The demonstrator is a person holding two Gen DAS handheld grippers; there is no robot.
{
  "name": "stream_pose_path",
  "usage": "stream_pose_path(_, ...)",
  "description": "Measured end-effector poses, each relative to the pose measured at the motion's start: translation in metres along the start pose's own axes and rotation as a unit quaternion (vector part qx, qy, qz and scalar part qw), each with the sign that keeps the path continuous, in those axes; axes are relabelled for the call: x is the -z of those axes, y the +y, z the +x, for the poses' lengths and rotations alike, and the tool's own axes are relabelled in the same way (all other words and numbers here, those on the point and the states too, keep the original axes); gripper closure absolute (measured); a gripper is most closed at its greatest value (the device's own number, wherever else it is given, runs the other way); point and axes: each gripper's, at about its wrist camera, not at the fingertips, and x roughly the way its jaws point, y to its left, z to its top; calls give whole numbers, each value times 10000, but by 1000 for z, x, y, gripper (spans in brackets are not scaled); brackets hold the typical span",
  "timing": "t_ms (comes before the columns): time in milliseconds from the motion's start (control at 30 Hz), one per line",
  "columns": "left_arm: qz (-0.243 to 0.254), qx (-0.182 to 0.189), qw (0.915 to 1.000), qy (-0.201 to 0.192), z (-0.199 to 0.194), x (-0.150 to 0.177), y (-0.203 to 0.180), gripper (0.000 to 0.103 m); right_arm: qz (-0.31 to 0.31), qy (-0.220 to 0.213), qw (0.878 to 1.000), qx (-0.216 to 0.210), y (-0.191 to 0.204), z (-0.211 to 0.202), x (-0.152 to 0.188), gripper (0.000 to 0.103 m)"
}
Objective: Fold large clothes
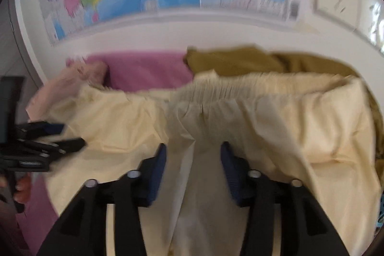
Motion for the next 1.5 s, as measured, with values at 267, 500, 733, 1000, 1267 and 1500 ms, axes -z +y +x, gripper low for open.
stream_pose_path(267,75,-12,10000,-1,6,-1,0,26,-403,262,9986,219,17,22,-5,60)
stream_pose_path(500,166,-87,9998,10,8,-6,-3,24,-560,311,9972,386,12,50,13,56)
stream_pose_path(733,184,-106,9997,-74,10,-4,-3,22,-129,30,9999,-42,9,0,17,55)
stream_pose_path(1000,342,-322,9988,-151,16,-1,-10,21,-48,517,9976,-448,8,13,58,47)
stream_pose_path(1267,315,-379,9971,-571,-28,16,-9,21,141,490,9978,-434,8,6,61,47)
stream_pose_path(1500,316,-285,9948,-921,-66,51,-2,20,223,7,9978,-626,9,-42,65,42)
